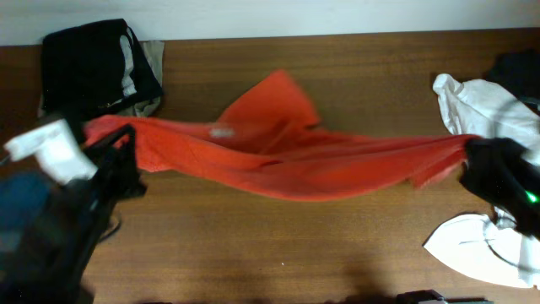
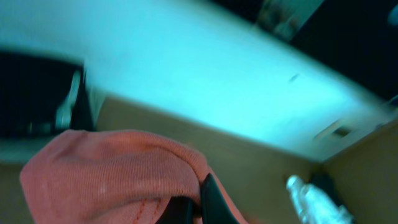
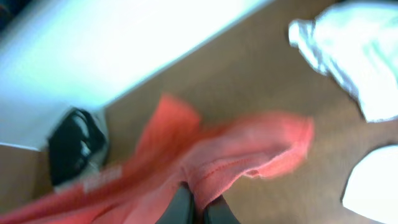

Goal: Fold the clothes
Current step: 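Lift the shirt with both grippers and shake it out above the table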

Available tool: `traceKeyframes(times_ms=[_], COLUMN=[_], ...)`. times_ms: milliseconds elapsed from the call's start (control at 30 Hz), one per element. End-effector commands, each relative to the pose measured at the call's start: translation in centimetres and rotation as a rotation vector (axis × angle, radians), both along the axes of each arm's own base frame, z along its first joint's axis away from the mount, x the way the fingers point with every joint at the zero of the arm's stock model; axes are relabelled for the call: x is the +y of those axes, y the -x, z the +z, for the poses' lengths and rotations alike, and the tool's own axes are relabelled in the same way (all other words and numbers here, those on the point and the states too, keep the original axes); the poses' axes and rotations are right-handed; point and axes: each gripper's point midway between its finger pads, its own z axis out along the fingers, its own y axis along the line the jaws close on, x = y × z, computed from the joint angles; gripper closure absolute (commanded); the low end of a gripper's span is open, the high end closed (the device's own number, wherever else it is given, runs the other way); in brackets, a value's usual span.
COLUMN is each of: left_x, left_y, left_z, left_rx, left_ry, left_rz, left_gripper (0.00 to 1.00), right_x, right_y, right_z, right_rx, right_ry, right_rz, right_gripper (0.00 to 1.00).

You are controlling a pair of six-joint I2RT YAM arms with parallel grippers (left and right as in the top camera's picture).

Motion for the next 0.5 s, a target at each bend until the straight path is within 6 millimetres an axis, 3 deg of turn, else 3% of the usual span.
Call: traceKeyframes(times_ms=[0, 100, 133, 167, 233, 267, 300, 333, 400, 433, 467], left_x=[1.2, 1.3, 1.3, 1.3, 1.2, 0.7, -0.1, -0.3, -0.3, -0.3, -0.2], left_y=[2.3, -0.8, -3.4, -7.2, -11.8, -15.0, -19.0, -22.4, -26.5, -28.0, -28.9], left_z=[4.5, 3.2, 1.7, -0.4, -3.4, -5.4, -7.6, -8.7, -7.9, -5.9, -2.7], left_rx=[-0.139, -0.078, -0.023, 0.041, 0.112, 0.146, 0.167, 0.164, 0.106, 0.057, -0.007], left_ry=[-0.026, -0.031, -0.04, -0.065, -0.066, -0.062, -0.05, -0.045, -0.065, -0.089, -0.136], left_rz=[0.061, 0.069, 0.067, 0.059, 0.054, 0.025, -0.019, -0.03, -0.035, -0.041, -0.044], left_gripper=[0.99, 0.99, 0.99, 0.99, 0.99, 0.99, 0.99, 0.99, 0.99, 0.99, 0.99], right_x=[-0.9, -1.1, -1.0, -0.7, -0.3, 0.1, 0.7, 1.9, 4.1, 4.5, 3.8], right_y=[1.2, -0.7, -2.8, -5.4, -9.8, -12.9, -17.2, -20.6, -24.5, -25.8, -26.2], right_z=[3.8, 4.7, 4.1, 3.1, 1.5, 0.4, -0.8, -1.7, -1.9, -1.2, 0.2], right_rx=[-0.144, -0.174, -0.144, -0.102, -0.051, -0.029, -0.027, -0.046, -0.124, -0.177, -0.231], right_ry=[0.054, 0.07, 0.08, 0.084, 0.112, 0.128, 0.161, 0.171, 0.175, 0.16, 0.149], right_rz=[-0.015, -0.026, -0.03, -0.027, -0.009, 0.007, 0.048, 0.115, 0.259, 0.289, 0.285], right_gripper=[0.96, 0.96, 0.96, 0.96, 0.96, 0.96, 0.96, 0.96, 0.96, 0.96, 0.96])
